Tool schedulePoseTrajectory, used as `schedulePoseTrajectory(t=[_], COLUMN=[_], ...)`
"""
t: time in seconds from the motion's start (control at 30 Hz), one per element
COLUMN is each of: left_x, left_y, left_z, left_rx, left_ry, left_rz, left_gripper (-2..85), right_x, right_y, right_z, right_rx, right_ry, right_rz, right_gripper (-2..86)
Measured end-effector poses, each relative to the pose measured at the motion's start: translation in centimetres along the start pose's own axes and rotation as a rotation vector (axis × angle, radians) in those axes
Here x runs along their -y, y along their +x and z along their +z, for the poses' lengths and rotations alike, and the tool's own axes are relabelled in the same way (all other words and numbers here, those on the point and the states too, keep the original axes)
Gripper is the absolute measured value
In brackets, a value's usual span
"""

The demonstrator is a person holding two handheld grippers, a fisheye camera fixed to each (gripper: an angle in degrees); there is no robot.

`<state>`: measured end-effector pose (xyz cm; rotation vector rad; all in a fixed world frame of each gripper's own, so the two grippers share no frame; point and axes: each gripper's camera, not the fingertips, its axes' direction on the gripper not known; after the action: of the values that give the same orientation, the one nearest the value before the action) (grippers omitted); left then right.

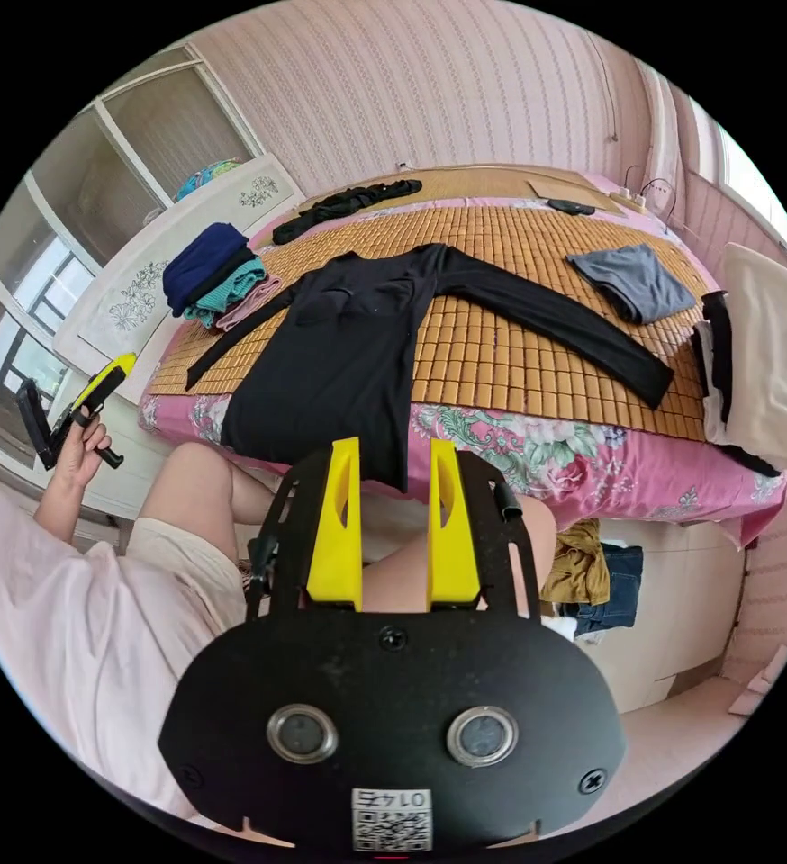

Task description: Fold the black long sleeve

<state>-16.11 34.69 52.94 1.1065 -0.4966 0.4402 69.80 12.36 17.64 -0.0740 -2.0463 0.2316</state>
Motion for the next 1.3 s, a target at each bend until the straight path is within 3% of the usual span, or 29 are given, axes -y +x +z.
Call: schedulePoseTrajectory(t=[0.23, 0.53, 0.83, 0.97, 1.13, 1.3], left_x=[0.5, 4.0, 12.3, 16.2, 18.7, 20.0], left_y=[5.9, 12.1, 20.4, 27.7, 35.8, 44.6], left_z=[-0.9, 8.4, 26.1, 35.8, 47.0, 57.4], left_rx=[-0.048, -0.124, -0.343, -0.415, -0.508, -0.568], left_ry=[0.076, -0.031, -0.117, -0.15, -0.202, -0.31], left_rz=[0.068, 0.193, 0.352, 0.54, 0.631, 0.689], left_gripper=[5.3, 5.9, 0.1, 1.0, 4.7, 6.9], right_x=[-3.6, -5.1, 0.2, 2.5, 4.0, 3.2], right_y=[2.0, 9.9, 26.1, 29.5, 31.8, 33.9], right_z=[-7.1, -7.7, -2.3, -0.6, 1.0, -0.2], right_rx=[-0.008, -0.136, -0.268, -0.419, -0.388, -0.402], right_ry=[0.113, 0.172, 0.264, 0.247, 0.119, 0.165], right_rz=[0.094, 0.308, 0.742, 0.75, 0.733, 0.83], right_gripper=[13.6, 13.2, 13.0, 13.7, 13.7, 8.2])
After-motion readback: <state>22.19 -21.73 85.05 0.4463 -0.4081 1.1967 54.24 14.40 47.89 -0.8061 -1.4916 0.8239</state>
